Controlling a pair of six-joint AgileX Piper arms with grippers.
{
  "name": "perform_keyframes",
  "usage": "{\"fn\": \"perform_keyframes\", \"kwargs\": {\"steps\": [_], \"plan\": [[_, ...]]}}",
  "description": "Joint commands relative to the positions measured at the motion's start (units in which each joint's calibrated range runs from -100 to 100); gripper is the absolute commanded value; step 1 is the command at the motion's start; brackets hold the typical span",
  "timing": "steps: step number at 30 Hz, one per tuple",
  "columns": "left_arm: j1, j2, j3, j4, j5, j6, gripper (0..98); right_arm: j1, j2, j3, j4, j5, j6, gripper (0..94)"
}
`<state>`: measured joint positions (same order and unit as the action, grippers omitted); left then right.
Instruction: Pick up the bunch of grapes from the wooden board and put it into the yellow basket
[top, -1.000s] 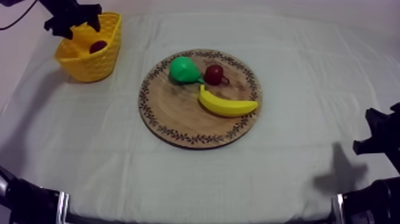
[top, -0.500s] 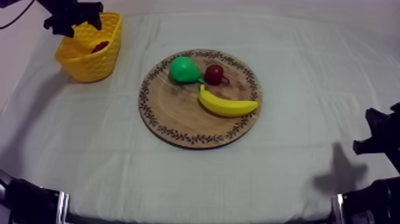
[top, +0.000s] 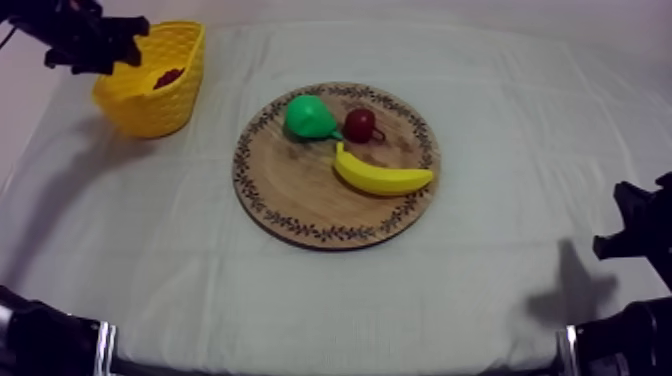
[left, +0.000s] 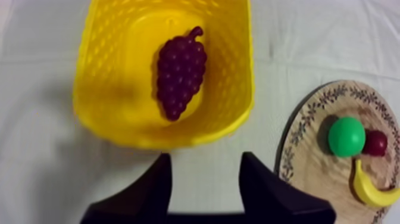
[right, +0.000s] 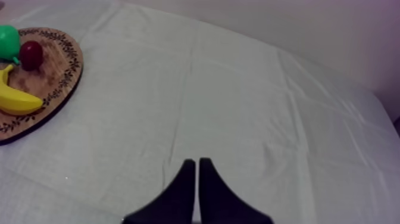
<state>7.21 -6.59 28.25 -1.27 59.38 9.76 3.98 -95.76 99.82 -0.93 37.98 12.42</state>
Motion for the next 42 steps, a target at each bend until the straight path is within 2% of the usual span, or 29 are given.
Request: {"fn": "perform_keyframes", "kwargs": {"steps": [1, 10, 14, 23, 32, 42], "plan": [[-0.23, -7.79, 9.37, -0.08, -2.84, -0.24, 36.2, 0.00, 0.00, -0.04, -0.02, 0.00, 0.01, 0.3], [-0.01, -27.12, 30.39, -3.86, -12.36, 1.32, 13.6, 0.00, 0.00, -0.04, -0.02, 0.00, 0.00, 0.3], [-0.50, -36.18, 37.85, -4.31, -16.08, 0.41, 5.5, 0.00, 0.00, -0.04, -0.02, 0.00, -0.01, 0.3], [-2.66, -58.36, 49.63, -4.35, -18.34, -0.28, 1.0, 0.00, 0.00, -0.04, -0.02, 0.00, 0.00, 0.3], [-3.57, -74.10, 57.44, -5.56, -18.72, 0.60, 0.2, 0.00, 0.00, -0.04, -0.02, 0.00, 0.01, 0.3], [-5.99, -86.82, 61.18, -3.94, -18.04, -0.45, 0.0, 0.00, 0.00, -0.04, -0.02, 0.00, -0.01, 0.3]]}}
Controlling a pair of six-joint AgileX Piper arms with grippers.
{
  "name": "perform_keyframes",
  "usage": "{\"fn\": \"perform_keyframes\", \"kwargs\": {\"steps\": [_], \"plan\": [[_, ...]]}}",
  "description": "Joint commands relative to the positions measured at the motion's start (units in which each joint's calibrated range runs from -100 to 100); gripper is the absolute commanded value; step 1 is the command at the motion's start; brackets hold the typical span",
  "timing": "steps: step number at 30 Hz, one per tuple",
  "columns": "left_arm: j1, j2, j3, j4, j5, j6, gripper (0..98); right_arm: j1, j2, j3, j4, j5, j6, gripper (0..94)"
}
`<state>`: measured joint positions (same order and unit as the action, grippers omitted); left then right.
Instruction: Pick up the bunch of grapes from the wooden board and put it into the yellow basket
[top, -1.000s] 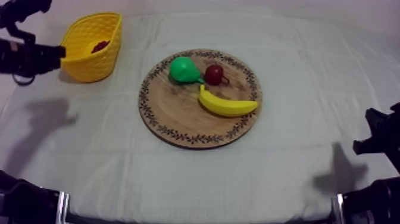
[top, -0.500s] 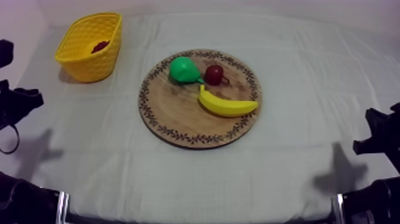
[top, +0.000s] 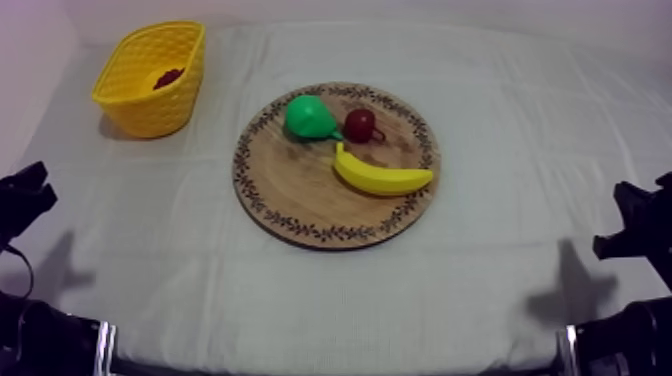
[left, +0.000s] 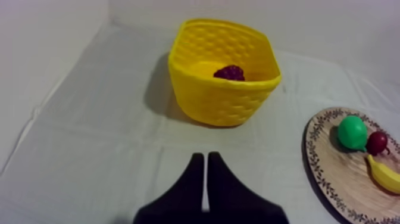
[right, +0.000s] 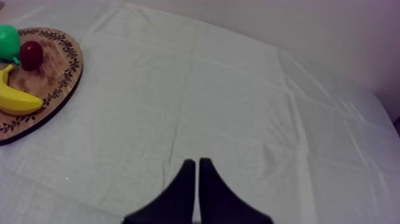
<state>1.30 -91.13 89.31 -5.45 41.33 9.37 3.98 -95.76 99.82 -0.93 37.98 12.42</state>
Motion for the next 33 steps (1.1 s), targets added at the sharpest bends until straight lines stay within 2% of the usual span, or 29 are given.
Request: {"fn": "perform_keyframes", "kwargs": {"steps": [1, 12, 20, 23, 30, 33], "plan": [[-0.15, -3.30, 0.24, 0.27, 0.20, 0.18, 0.0, 0.00, 0.00, -0.04, -0.02, 0.00, 0.00, 0.3], [-0.96, -8.57, 4.76, 1.79, -1.04, -0.63, 0.0, 0.00, 0.00, -0.04, -0.02, 0.00, 0.02, 0.3], [-1.33, -8.69, 8.13, 3.53, -1.85, -4.00, 0.0, 0.00, 0.00, -0.04, -0.02, 0.00, 0.00, 0.3], [-0.78, -8.70, 8.48, 3.65, -2.29, -3.03, 0.0, 0.00, 0.00, -0.04, -0.02, 0.00, 0.00, 0.3], [1.19, -8.84, 10.11, 3.45, -7.10, 1.54, 0.0, 0.00, 0.00, -0.04, -0.02, 0.00, 0.01, 0.3], [1.38, -8.86, 10.27, 3.43, -7.54, 2.25, 0.0, 0.00, 0.00, -0.04, -0.02, 0.00, -0.01, 0.3]]}}
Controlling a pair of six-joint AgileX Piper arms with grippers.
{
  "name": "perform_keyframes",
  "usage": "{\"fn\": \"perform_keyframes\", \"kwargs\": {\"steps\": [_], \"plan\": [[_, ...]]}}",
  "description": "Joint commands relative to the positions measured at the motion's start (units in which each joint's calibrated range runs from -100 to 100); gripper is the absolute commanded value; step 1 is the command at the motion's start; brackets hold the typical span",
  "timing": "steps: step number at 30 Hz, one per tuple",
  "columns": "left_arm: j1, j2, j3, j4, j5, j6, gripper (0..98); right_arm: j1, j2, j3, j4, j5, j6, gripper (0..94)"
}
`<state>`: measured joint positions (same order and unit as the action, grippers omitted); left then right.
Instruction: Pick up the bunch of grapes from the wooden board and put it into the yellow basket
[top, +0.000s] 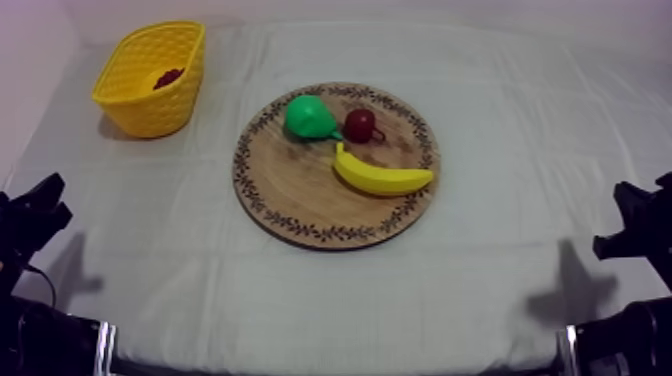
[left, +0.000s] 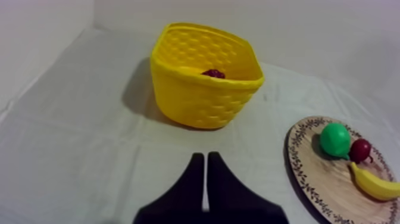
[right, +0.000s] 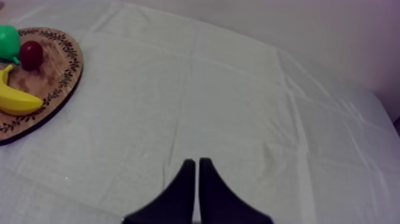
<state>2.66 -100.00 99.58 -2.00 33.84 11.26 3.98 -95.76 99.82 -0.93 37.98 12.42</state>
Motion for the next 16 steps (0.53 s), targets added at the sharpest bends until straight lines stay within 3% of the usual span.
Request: {"fn": "perform_keyframes", "kwargs": {"steps": [1, 16], "plan": [[0.06, 0.01, 0.03, -0.01, -0.13, 0.42, 0.0, 0.00, 0.00, -0.04, -0.02, 0.00, 0.00, 0.3], [0.06, 0.00, 0.08, -0.02, -0.29, 0.59, 0.0, 0.00, 0.00, -0.04, -0.02, 0.00, -0.01, 0.3]]}}
